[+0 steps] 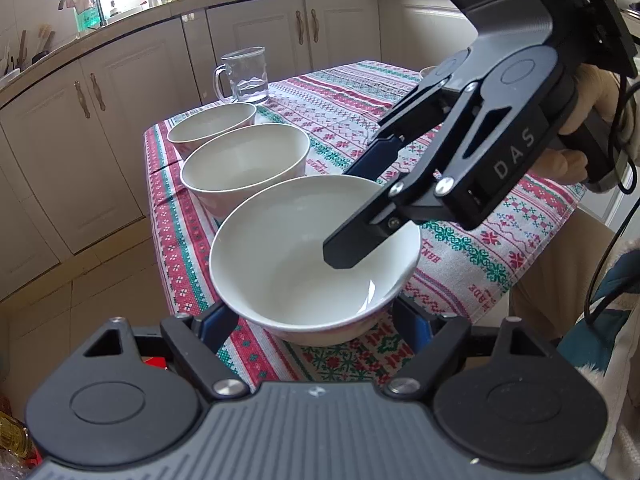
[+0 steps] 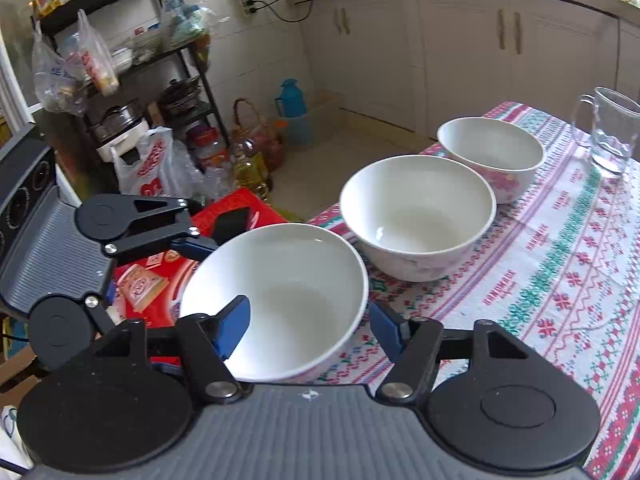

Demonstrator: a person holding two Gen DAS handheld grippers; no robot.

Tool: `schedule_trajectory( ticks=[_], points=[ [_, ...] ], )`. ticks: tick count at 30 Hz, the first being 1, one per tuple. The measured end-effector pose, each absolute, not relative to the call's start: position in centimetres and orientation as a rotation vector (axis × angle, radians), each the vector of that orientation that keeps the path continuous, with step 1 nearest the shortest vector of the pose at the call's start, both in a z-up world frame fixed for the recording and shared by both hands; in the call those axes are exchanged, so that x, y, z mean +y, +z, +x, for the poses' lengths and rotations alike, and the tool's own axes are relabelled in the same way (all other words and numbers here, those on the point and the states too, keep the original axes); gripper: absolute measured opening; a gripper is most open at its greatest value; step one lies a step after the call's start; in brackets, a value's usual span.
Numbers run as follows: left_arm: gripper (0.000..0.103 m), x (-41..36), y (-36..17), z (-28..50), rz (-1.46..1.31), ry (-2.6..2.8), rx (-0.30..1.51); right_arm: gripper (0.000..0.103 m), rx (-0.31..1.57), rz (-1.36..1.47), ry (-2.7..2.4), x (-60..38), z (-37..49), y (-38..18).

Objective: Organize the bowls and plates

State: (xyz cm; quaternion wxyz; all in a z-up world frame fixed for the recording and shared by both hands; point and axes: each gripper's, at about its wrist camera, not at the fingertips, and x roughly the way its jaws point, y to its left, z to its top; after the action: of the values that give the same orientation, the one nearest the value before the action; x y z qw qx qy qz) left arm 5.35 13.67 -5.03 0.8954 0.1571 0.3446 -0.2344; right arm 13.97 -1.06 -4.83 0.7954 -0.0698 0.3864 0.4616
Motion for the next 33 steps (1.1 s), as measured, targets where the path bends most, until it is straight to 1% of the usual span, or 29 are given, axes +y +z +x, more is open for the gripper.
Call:
schedule_trajectory(
  ticks=[14, 33],
  points=[
    [0.083, 12.9, -4.3, 5.8, 0.332, -0.495, 0.715, 0.068, 0.819, -0.157, 0.982, -1.3, 13.7, -4.3],
    [0.083, 5.8, -4.1, 9.9, 0.372, -0.671, 0.664, 0.069, 0.789, -0.109, 0.784, -9.3, 13.6, -3.3]
  ],
)
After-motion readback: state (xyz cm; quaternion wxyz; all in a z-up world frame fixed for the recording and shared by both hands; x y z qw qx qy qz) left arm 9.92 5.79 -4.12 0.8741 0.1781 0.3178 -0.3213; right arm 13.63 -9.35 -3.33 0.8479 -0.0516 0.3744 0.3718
